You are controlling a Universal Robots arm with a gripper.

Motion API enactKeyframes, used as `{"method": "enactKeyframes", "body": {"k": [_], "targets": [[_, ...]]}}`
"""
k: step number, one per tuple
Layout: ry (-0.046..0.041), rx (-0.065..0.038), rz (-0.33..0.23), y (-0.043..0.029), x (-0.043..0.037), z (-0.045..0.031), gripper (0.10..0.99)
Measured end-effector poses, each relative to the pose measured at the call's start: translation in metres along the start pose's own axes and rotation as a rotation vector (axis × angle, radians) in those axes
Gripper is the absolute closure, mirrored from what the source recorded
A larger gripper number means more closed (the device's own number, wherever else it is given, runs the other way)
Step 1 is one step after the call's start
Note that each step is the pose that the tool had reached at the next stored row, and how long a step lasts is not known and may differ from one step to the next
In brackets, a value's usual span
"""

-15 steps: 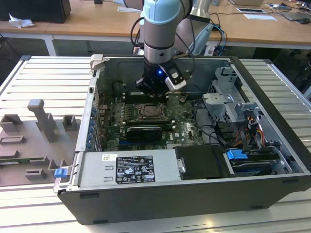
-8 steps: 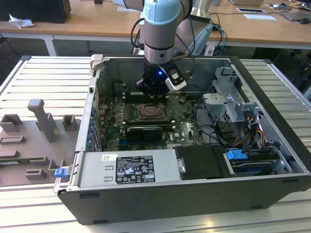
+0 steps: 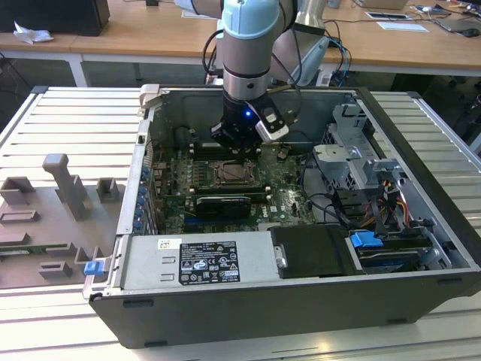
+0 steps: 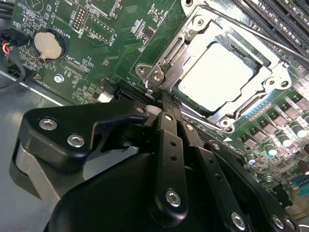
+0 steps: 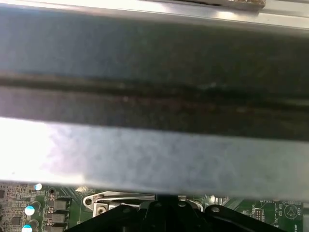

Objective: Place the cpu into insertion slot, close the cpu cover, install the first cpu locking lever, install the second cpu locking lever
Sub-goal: 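Install the first cpu locking lever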

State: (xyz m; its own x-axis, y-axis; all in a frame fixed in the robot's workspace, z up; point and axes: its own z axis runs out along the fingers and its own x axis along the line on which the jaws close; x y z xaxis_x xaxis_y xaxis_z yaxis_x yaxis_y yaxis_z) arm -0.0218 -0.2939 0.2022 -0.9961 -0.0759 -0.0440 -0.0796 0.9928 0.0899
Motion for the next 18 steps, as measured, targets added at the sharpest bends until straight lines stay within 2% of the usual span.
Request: {"method": "enactKeyframes", "body": {"k": [5,11,12,13,14,18], "targets": [[-0.0004,0.001,0.0,0.0001,-0.0001,-0.0013,0.98],[-0.0006,-0.002,0.0,0.0013,-0.0001,-0.0142,0.98],[-0.0008,-0.002,0.0,0.0015,0.0008,-0.0154,0.98],[-0.007,-0.01,0.0,0.0026,0.0116,-0.0167,0.98],[-0.0098,-0.012,-0.005,0.0032,0.0119,-0.0168,0.98],[-0.0102,-0.012,-0.008,0.0044,0.0109,-0.0159,0.98]]}}
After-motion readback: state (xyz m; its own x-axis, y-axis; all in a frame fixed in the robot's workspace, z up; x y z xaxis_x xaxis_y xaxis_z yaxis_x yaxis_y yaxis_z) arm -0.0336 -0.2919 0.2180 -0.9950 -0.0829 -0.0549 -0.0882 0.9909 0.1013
